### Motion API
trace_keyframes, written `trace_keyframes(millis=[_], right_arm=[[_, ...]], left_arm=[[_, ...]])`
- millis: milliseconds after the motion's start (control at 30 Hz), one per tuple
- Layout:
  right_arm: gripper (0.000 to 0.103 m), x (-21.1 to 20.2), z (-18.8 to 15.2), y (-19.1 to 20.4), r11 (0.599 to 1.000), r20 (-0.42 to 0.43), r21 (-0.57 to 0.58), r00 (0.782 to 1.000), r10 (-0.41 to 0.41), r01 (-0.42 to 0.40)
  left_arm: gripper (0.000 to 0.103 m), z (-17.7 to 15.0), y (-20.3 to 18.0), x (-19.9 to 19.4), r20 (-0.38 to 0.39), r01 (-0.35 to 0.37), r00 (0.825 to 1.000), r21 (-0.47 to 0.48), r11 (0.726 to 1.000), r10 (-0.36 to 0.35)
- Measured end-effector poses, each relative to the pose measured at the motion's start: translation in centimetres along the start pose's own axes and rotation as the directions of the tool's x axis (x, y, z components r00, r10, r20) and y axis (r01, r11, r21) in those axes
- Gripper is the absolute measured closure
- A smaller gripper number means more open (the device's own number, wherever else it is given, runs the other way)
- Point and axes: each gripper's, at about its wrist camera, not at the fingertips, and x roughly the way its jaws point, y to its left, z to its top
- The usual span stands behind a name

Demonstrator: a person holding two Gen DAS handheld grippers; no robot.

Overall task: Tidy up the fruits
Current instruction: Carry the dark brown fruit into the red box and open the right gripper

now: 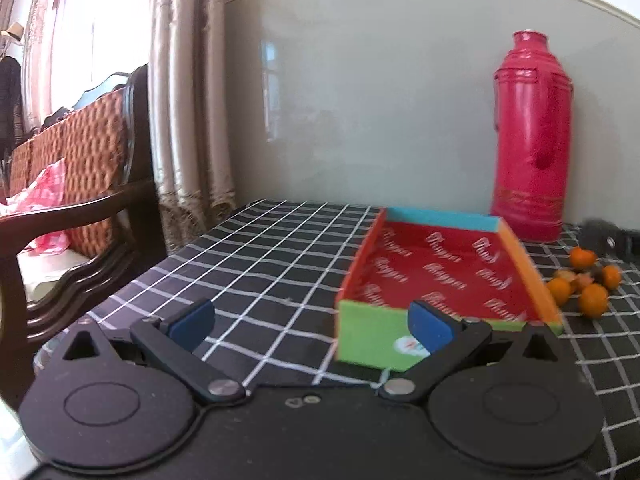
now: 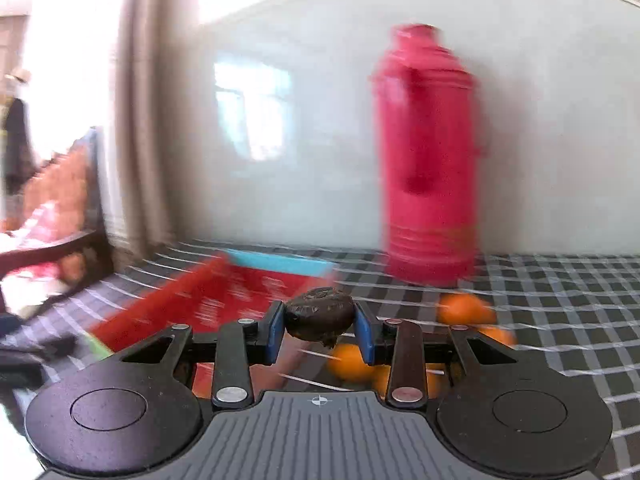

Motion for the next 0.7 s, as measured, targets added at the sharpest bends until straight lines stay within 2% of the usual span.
trace_keyframes(millis=[167, 200, 233, 267, 300, 400, 700], right_arm=[[0.065, 2.6, -0.5, 3.8, 0.996, -0.023, -0.036, 0.997, 0.077, -0.078], [0.04, 3.3, -0.6, 4.5, 0.996, -0.028, -0.049, 0.997, 0.072, -0.074], [0.0, 3.3, -0.8, 4.8, 0.998, -0.015, -0.05, 0.999, 0.047, -0.048], [0.0, 2.7, -0.9, 4.7, 0.999, 0.05, -0.026, 0.998, 0.039, -0.038], [0.0, 2.5, -0.8, 4.5, 0.998, 0.058, -0.012, 0.996, 0.062, -0.061], [0.0, 2.0, -0.9, 3.8, 0.999, 0.097, 0.018, 0.995, 0.03, -0.032], [0.0, -0.1, -1.1, -0.2, 0.992, 0.094, 0.093, 0.992, -0.089, 0.08]], left_arm=[[0.006, -0.3, 1.4, 0.2, -0.022, -0.033, 0.999, 0.0, 0.999, 0.033], [0.006, -0.4, 1.6, 0.1, -0.024, -0.037, 0.999, 0.004, 0.999, 0.037], [0.006, -0.4, 1.7, 0.1, -0.026, -0.04, 0.999, 0.008, 0.999, 0.04], [0.006, -0.5, 1.8, 0.1, -0.03, -0.042, 0.999, 0.01, 0.999, 0.042], [0.006, -0.5, 1.9, 0.1, -0.034, -0.041, 0.999, 0.009, 0.999, 0.042], [0.006, -0.4, 2.0, 0.1, -0.032, -0.038, 0.999, -0.001, 0.999, 0.038], [0.006, 0.1, 0.5, -0.3, -0.015, 0.024, 1.0, -0.046, 0.999, -0.025]])
